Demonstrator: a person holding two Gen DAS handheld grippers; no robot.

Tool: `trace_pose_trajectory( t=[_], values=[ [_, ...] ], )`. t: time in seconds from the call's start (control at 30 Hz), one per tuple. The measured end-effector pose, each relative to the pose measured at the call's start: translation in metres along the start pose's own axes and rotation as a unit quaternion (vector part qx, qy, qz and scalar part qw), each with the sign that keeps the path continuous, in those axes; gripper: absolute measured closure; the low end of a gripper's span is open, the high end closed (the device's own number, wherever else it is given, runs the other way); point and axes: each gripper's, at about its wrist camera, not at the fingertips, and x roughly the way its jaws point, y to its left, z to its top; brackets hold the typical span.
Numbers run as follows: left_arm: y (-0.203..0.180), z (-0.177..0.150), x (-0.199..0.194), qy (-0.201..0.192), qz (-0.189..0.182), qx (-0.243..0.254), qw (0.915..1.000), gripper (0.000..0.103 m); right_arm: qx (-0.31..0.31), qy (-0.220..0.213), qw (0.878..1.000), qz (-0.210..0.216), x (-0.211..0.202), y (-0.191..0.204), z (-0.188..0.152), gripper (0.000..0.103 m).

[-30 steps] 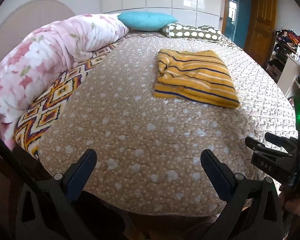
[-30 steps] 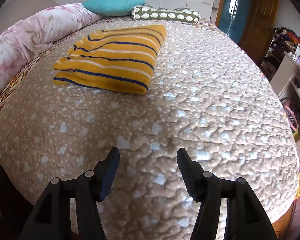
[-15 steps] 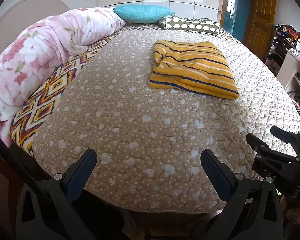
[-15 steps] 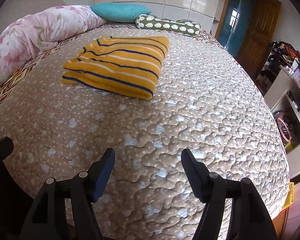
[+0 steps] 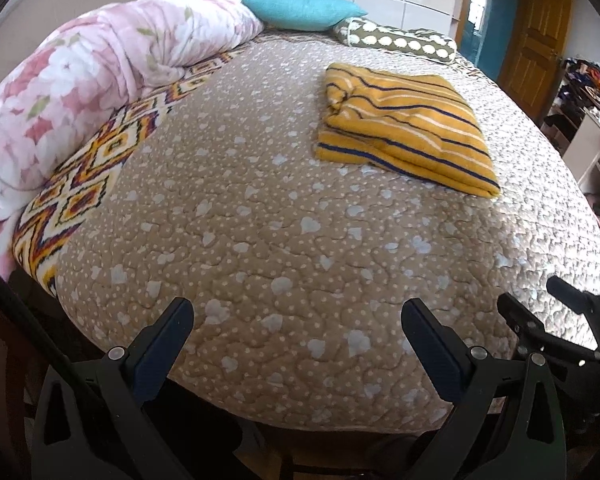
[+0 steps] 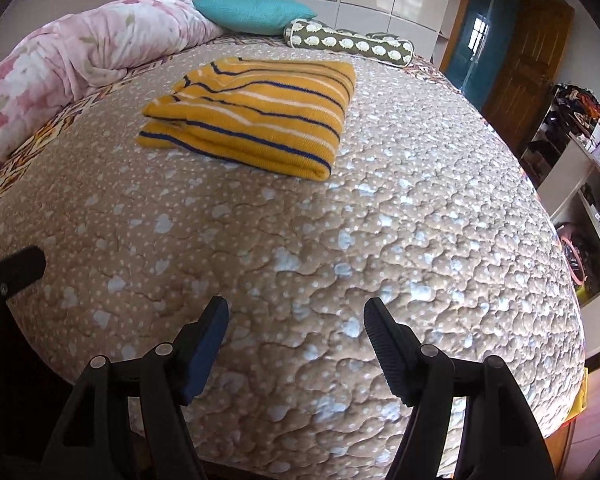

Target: Fold small clothes

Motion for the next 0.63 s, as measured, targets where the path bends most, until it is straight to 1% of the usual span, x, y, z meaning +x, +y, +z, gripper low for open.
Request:
trace_pose_trajectory(
  t=[0.17, 0.27, 0.37, 0.47, 0.63],
  values=[
    [0.001, -0.002, 0.003, 0.004, -0.007, -0.002, 1.0, 0.0, -0.003, 0.006, 1.0, -0.008, 0.002, 0.003, -0.002, 0.028],
    [0.0, -0.003, 0.004, 0.004, -0.01, -0.002, 0.9999, 0.0, -0.013, 0.008, 0.999, -0.029, 0.004, 0.006, -0.003, 0.028],
    [-0.001, -0.004, 0.007, 0.009, -0.007, 0.0, 0.9999, 0.0, -0.022, 0.006, 0.999, -0.04, 0.003, 0.009, -0.003, 0.027],
    [-0.004, -0.005, 0.009, 0.013, -0.005, 0.003, 0.9999, 0.0, -0.028, 0.002, 0.999, -0.041, 0.001, 0.01, -0.004, 0.025],
    [-0.01, -0.002, 0.014, 0.013, -0.008, 0.016, 0.9998, 0.0, -0.023, 0.005, 0.999, -0.032, 0.004, 0.008, -0.003, 0.024]
  ],
)
